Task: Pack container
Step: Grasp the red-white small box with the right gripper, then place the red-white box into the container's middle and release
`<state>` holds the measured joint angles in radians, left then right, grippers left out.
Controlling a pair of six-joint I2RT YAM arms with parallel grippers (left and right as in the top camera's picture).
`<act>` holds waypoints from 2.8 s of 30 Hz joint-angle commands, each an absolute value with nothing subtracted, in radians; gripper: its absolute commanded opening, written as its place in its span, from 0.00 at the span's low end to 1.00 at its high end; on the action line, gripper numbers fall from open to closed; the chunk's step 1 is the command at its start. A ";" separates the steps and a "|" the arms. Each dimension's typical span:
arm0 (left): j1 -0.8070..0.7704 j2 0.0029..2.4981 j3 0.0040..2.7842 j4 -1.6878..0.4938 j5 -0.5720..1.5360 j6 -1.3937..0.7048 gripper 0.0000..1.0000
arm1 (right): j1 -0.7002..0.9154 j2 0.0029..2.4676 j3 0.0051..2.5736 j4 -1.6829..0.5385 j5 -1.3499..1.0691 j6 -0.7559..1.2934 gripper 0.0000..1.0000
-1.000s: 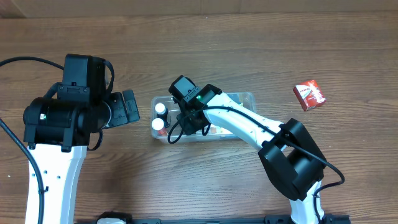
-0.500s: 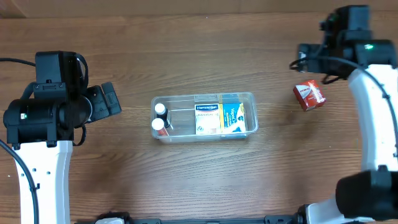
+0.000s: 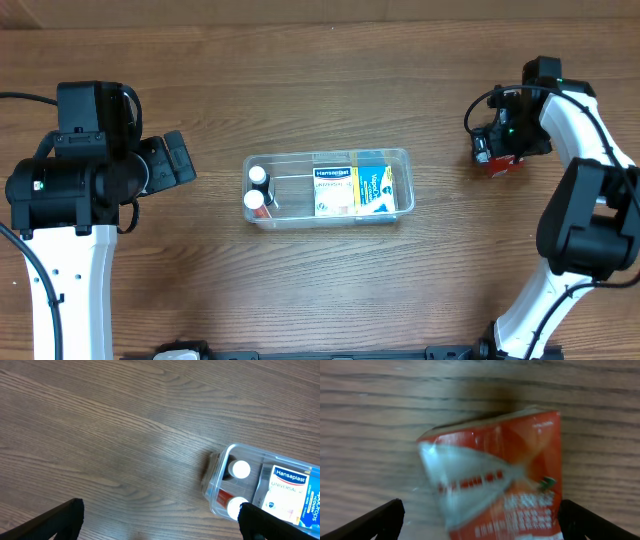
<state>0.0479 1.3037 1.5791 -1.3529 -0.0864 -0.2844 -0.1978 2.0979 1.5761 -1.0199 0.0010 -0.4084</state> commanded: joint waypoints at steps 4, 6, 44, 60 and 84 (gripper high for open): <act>0.052 1.309 1.591 -1.348 -0.077 -0.269 1.00 | -0.205 2.149 1.570 -0.992 -0.012 -0.416 1.00; 0.052 1.309 1.591 -1.348 -0.077 -0.269 1.00 | -0.205 2.151 1.570 -0.991 -0.051 -0.416 1.00; 0.052 1.309 1.591 -1.349 -0.076 -0.273 1.00 | -0.204 2.144 1.589 -0.951 -0.107 -0.363 0.67; 0.052 1.309 1.591 -1.337 -0.077 -0.273 1.00 | -0.137 1.857 1.605 -1.090 -0.106 -0.204 0.63; 0.052 1.309 1.591 -1.367 -0.077 -0.273 1.00 | 0.836 1.886 1.604 -0.966 -0.046 0.551 0.59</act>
